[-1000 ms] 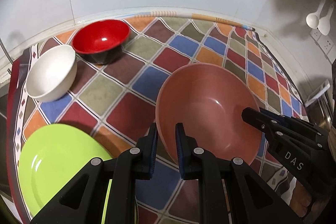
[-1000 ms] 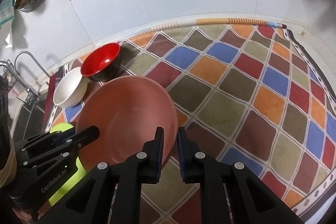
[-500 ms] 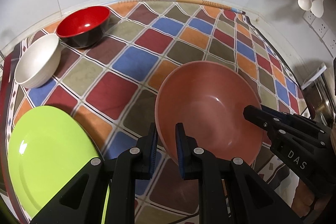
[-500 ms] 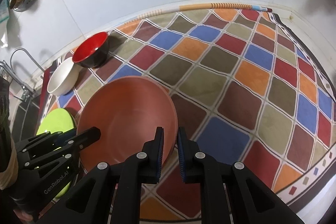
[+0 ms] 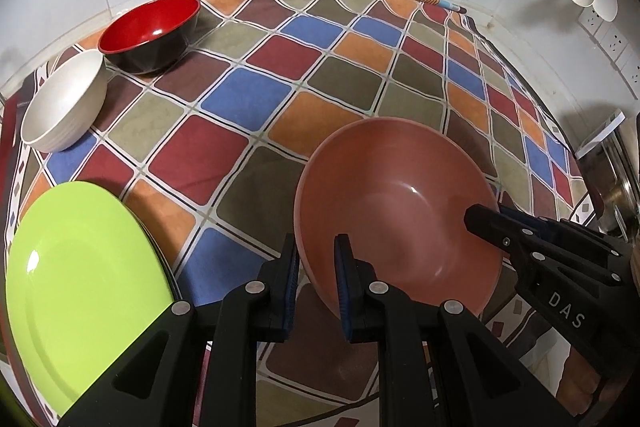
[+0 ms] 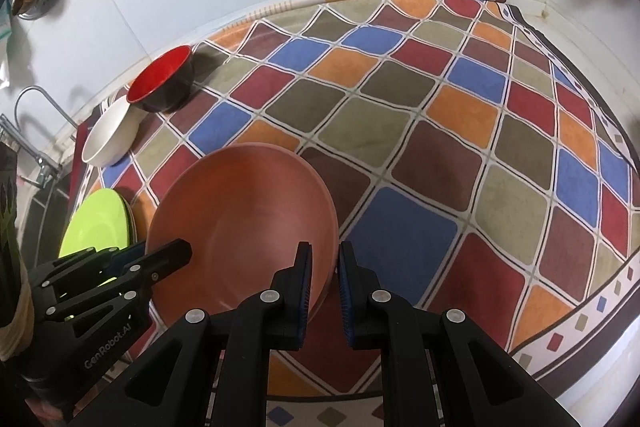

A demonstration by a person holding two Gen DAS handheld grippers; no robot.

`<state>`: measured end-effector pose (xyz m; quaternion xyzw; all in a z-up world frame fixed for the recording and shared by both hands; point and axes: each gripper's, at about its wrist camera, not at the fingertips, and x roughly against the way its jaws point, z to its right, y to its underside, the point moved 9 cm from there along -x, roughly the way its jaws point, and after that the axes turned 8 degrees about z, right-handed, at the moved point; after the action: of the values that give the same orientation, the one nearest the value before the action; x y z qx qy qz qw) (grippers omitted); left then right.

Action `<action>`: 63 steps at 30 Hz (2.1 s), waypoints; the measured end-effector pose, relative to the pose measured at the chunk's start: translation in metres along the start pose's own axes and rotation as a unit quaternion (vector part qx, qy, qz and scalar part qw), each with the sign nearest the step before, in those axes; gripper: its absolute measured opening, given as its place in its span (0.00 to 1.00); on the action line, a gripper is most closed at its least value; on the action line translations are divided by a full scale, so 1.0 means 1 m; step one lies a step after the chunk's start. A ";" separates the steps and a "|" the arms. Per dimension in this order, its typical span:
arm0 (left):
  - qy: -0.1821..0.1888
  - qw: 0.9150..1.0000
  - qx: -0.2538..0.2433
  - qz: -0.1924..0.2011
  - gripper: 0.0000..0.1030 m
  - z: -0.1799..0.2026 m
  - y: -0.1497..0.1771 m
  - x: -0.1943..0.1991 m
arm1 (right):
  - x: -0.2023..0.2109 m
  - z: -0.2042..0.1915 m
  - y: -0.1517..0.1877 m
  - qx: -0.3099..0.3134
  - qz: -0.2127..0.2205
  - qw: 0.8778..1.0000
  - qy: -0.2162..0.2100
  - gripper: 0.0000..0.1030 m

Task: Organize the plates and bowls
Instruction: 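Close both grippers on the pink bowl's rim and lift it, then carry the pink bowl with both grippers over the green plate stack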

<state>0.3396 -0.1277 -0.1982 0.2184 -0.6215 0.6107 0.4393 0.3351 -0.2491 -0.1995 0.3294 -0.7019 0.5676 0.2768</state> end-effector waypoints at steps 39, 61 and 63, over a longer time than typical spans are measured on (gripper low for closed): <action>-0.061 0.990 0.019 0.125 0.73 -0.076 -0.042 0.080 | 0.024 -0.040 -0.029 0.023 0.074 0.997 -0.001 0.55; -0.141 0.967 0.034 0.207 0.87 -0.203 -0.051 0.157 | 0.043 -0.173 -0.055 0.056 0.151 0.986 -0.051 0.71; -0.145 0.966 0.032 0.210 0.87 -0.213 -0.053 0.158 | 0.041 -0.184 -0.058 0.056 0.156 0.985 -0.052 0.71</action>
<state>0.3597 0.1083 -0.0680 0.1836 -0.6905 0.6708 0.1990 0.3569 -0.0831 -0.0956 0.2600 -0.7249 0.6246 0.1294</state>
